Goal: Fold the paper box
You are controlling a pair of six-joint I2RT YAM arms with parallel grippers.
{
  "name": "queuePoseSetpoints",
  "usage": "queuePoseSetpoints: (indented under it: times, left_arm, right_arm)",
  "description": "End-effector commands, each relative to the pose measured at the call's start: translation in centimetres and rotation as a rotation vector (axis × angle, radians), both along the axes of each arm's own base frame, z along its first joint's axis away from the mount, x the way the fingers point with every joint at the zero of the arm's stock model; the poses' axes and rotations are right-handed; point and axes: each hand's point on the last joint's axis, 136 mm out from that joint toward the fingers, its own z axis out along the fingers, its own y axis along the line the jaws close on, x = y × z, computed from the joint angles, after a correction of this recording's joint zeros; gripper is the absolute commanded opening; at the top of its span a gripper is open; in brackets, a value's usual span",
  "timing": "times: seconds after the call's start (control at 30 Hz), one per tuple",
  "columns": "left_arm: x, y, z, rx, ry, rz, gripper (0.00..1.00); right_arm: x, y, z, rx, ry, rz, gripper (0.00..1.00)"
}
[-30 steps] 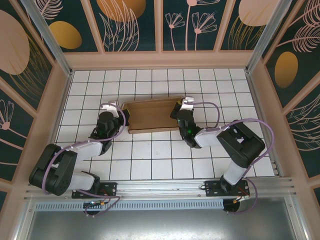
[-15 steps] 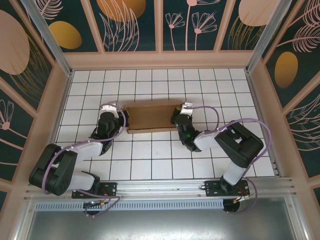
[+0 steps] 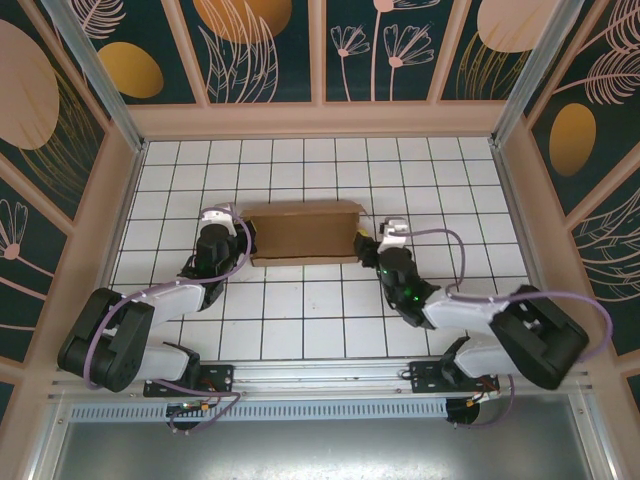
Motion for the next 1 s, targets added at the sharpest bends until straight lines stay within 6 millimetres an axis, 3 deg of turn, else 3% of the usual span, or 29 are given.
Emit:
queuePoseSetpoints:
  times: [0.0, 0.1, 0.2, 0.3, 0.4, 0.53, 0.67, 0.8, 0.97]
  left_arm:
    - [-1.8, 0.7, -4.4, 0.065, 0.163, 0.003, 0.05]
    - [-1.7, 0.8, -4.2, 0.064, 0.156, 0.005, 0.05]
    - [-1.6, 0.6, -4.0, 0.054, 0.149, 0.004, 0.05]
    - [-1.5, 0.6, -3.9, 0.055, 0.145, 0.002, 0.05]
    - [-1.5, 0.5, -4.1, 0.057, 0.148, -0.001, 0.06]
    - [-1.7, 0.0, -4.4, 0.026, 0.147, -0.026, 0.09]
    - [-1.8, -0.2, -3.8, 0.001, 0.143, -0.028, 0.11]
    - [-2.2, 0.1, -2.8, -0.046, 0.146, -0.002, 0.31]
    - [-3.6, 0.0, -1.5, -0.114, 0.153, -0.011, 0.46]
  right_arm:
    - [-1.1, -1.7, 2.5, 0.083, -0.058, -0.022, 0.53]
    - [-1.6, -2.8, 6.4, 0.166, -0.12, -0.028, 0.48]
    - [-0.9, -2.5, 10.0, 0.187, -0.118, 0.034, 0.45]
    - [1.3, -2.1, 11.8, 0.169, -0.072, 0.029, 0.37]
    - [3.8, -0.2, 12.5, 0.138, 0.027, 0.068, 0.38]
    - [6.6, 3.2, 10.7, 0.03, 0.194, 0.125, 0.43]
    - [7.9, 4.7, 6.6, -0.044, 0.31, 0.116, 0.44]
    - [7.8, 5.1, 3.4, -0.079, 0.368, 0.112, 0.43]
    - [7.5, 4.9, 2.1, -0.095, 0.371, 0.101, 0.44]
